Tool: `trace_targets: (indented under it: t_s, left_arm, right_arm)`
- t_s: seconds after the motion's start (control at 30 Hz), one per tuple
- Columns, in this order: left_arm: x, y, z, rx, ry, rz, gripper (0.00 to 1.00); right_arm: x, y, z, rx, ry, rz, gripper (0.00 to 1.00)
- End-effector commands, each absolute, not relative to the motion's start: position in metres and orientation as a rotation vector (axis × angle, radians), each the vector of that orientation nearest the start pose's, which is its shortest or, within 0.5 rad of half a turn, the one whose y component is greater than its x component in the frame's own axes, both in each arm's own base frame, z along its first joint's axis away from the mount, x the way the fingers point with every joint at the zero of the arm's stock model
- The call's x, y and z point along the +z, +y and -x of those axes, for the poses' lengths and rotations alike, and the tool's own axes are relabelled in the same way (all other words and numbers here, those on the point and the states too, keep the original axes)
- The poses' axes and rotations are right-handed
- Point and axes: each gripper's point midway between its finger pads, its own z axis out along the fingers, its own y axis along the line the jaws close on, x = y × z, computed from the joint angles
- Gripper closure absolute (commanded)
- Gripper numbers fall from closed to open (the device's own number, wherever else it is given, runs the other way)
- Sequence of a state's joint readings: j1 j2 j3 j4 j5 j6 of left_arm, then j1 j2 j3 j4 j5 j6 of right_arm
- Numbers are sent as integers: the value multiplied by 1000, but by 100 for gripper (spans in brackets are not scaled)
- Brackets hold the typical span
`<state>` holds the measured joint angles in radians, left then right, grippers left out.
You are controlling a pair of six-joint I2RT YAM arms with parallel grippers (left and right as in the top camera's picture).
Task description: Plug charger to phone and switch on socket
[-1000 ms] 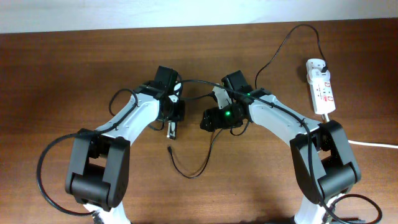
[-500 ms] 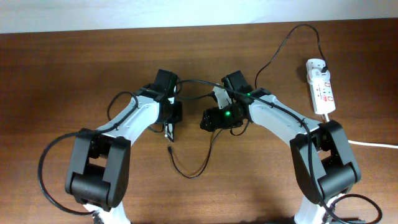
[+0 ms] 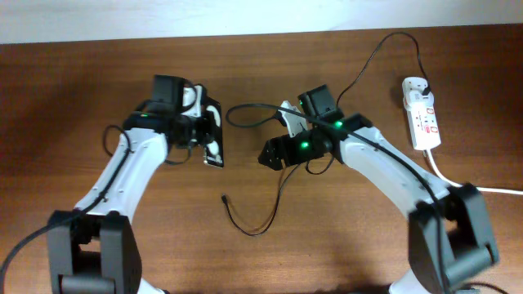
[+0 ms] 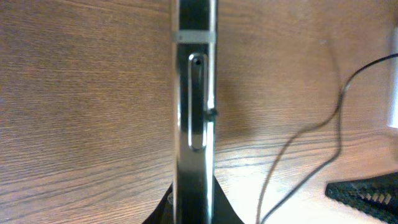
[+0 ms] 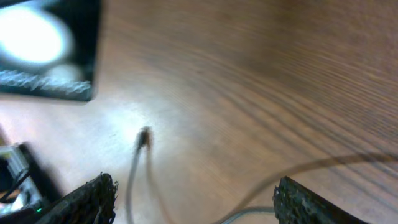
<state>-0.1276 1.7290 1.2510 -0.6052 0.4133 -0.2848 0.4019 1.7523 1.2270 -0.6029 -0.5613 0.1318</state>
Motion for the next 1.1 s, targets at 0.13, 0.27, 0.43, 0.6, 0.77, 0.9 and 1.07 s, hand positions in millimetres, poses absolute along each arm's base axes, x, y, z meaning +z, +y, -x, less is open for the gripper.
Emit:
trace_targets:
  t_s: [0.13,0.27,0.43,0.6,0.77,0.9,1.07]
  left_arm:
    - [141,-113,-396,-1239,2481,33,100]
    - [128,-97,-389,-1459,2276,93,100]
    - [115,-76,-388,-1465,2215,202,100]
    - [115,-77,-389,-1456,2207,178,100]
    - [113,-75,-390,-1434,2214,189,100]
    - [114,-75,-390,-1437,2213,188,100]
    - [114,-75,-390,-1438,2213,188,100]
  right_arm:
    - [120,277,-297,914,2612,807,16]
    - [108,295,-282,752,2641,852,15]
    - [89,311,-277,564,2704,705,6]
    - [75,337,-261,598,2685,801,3]
    - [74,338,-260,599,2693,789,38]
    - [75,340,-257,631,2703,791,37]
    - [75,341,-257,635,2702,792,33]
